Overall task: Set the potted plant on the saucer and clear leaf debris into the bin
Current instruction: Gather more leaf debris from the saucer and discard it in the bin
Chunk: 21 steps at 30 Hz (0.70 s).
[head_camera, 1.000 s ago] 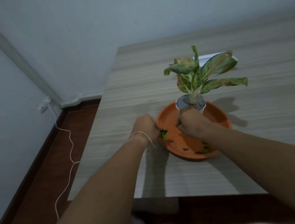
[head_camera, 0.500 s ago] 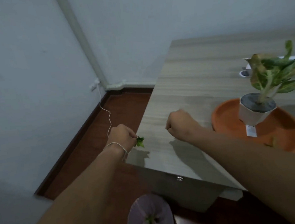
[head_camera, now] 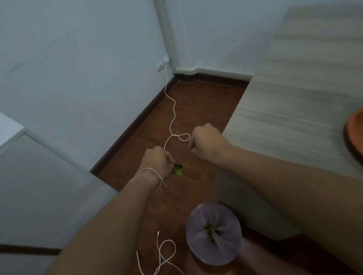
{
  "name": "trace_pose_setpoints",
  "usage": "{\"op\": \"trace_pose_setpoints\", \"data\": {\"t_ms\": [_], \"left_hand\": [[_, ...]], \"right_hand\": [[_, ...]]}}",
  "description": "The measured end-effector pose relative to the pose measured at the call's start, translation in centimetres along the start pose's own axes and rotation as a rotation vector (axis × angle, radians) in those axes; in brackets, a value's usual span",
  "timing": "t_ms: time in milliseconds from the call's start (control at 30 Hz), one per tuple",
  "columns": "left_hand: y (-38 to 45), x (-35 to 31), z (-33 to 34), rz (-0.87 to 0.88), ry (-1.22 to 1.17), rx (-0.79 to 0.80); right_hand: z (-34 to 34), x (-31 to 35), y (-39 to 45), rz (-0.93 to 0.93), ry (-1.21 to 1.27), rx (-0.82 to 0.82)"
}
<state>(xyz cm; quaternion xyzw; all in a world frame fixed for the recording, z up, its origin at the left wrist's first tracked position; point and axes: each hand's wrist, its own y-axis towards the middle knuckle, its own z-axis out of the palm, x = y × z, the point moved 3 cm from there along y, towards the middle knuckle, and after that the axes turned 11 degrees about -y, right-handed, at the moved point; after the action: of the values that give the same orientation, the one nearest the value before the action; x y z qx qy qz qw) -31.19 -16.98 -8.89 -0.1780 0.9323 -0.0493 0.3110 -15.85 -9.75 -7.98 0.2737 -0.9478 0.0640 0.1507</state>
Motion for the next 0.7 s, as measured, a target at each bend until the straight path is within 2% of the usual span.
{"op": "trace_pose_setpoints", "data": {"t_ms": [333,533,700], "left_hand": [[-0.6,4.5,3.0,-0.112,-0.102,0.049],[-3.3,8.7,12.7,-0.288,-0.257,0.062],[-4.3,11.6,19.2,-0.349,-0.311,0.112]], "right_hand": [[5.7,0.7,-0.6,0.037,0.054,0.108],[15.3,-0.8,-4.2,0.191,0.178,0.216],[21.8,-2.9,-6.1,0.307,0.197,0.289]]}}
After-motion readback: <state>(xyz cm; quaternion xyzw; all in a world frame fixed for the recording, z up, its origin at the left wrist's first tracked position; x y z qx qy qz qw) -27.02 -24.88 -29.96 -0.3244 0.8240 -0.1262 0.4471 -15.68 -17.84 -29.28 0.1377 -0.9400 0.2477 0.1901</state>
